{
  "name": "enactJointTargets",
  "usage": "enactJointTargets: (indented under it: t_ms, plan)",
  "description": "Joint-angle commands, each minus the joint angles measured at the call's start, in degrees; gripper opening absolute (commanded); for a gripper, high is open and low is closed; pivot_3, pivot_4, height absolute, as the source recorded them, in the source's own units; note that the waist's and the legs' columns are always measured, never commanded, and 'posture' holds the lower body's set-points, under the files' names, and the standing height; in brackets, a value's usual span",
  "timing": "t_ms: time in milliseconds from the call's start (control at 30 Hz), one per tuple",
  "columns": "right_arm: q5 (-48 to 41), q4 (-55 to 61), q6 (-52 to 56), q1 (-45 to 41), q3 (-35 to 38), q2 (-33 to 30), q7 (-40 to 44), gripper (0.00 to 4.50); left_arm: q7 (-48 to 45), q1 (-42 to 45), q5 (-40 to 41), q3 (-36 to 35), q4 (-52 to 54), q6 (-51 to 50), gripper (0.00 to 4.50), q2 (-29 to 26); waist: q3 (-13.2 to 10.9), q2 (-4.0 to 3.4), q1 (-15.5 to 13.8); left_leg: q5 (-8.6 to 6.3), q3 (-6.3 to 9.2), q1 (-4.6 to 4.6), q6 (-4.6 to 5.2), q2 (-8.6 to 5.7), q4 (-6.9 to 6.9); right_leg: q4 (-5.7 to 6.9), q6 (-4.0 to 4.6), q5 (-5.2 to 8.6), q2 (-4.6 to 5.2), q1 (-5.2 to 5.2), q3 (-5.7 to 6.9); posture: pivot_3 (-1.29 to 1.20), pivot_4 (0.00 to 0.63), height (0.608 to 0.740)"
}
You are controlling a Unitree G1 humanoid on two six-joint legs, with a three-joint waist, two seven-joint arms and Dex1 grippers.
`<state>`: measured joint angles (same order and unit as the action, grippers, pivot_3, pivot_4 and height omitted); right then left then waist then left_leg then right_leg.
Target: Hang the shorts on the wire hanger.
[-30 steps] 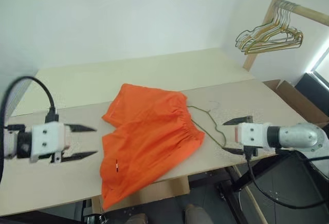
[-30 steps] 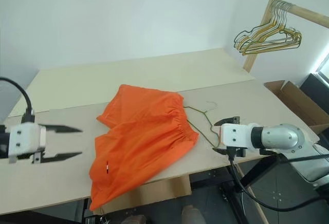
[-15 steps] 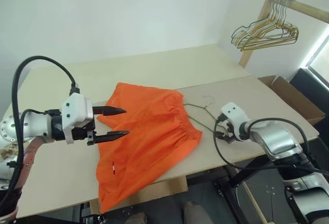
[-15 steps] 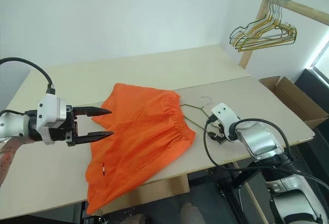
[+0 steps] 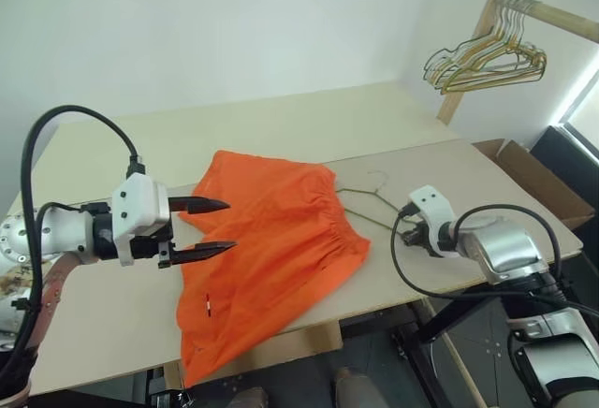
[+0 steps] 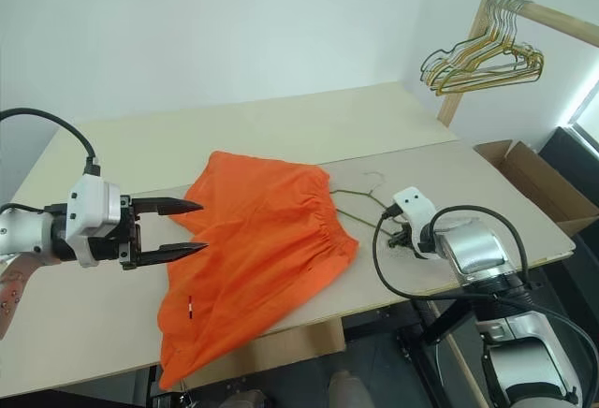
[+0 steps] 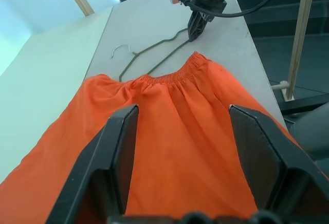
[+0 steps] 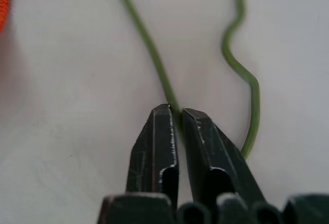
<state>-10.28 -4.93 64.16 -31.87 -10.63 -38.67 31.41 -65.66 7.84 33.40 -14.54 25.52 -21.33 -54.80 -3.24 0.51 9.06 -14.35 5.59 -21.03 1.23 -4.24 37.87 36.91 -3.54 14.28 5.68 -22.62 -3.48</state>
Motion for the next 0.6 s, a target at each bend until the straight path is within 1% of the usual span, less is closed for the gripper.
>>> enactJointTargets:
  t_ms: [33, 200, 267, 367, 433, 533, 600]
  plan:
    - [-0.02, -0.14, 2.44, 1.34, 0.44, -0.32, 0.34, 0.08, 0.18, -0.03, 0.58, -1.88, 1.29, 0.05, 3.02, -0.93, 0.00, 0.00, -0.18, 0.00, 0.00, 0.01, 0.00, 0.02, 0.00, 0.00, 0.00, 0.00, -0.01, 0.00, 0.00, -0.18, 0.041, 0.740]
    - [-1.85, 3.69, 5.09, 3.01, 4.11, -0.43, 0.43, 0.08, -0.08, 0.27, 0.48, -1.59, 1.03, 0.09, 3.02, -0.94, 0.00, 0.00, -0.54, 0.00, 0.01, -0.01, 0.00, 0.05, 0.00, -0.02, 0.00, 0.00, -0.03, 0.01, 0.03, -0.18, 0.042, 0.740]
    - [-1.86, 6.38, 6.90, 3.30, 8.33, 0.98, -2.57, 0.08, 0.24, 0.85, 0.36, -1.00, 0.87, 0.07, 3.02, -0.62, 0.00, 0.00, -0.54, -0.01, 0.02, -0.03, -0.01, 0.06, 0.00, -0.04, 0.00, 0.00, -0.03, -0.01, 0.04, -0.18, 0.042, 0.740]
    - [-0.91, 10.06, 6.12, 3.54, 12.76, 2.78, -6.87, 0.08, 1.25, 2.22, -0.07, 0.22, 0.28, 0.07, 3.02, 0.23, 0.00, 0.00, -0.37, -0.01, 0.01, -0.05, -0.01, 0.06, 0.00, -0.02, 0.02, -0.01, -0.03, -0.04, 0.02, -0.19, 0.040, 0.740]
    - [1.92, 14.80, 0.06, 4.25, 13.29, 2.78, -10.54, 0.08, 3.52, 5.70, -0.46, 2.45, -1.21, -1.40, 3.02, 1.62, 0.00, -0.03, -0.37, -0.01, 0.01, -0.05, -0.01, 0.06, 0.00, -0.01, 0.03, -0.02, -0.03, -0.06, 0.01, -0.21, 0.035, 0.740]
    - [5.72, 19.31, -9.78, 5.96, 11.45, 1.31, -12.48, 0.08, 6.54, 10.81, -0.05, 4.82, -3.34, -4.69, 3.02, 3.60, 0.01, -0.03, -0.15, -0.01, 0.00, -0.09, -0.02, 0.06, 0.00, 0.01, 0.01, -0.01, -0.04, -0.11, 0.01, -0.22, 0.030, 0.740]
    - [10.83, 22.24, -21.82, 8.14, 8.14, -1.88, -12.41, 0.08, 9.87, 17.15, 1.18, 6.45, -6.90, -8.74, 3.02, 6.71, 0.01, -0.03, -0.12, -0.01, 0.00, -0.13, -0.02, 0.05, 0.00, 0.01, -0.01, -0.01, -0.05, -0.14, 0.01, -0.24, 0.026, 0.740]
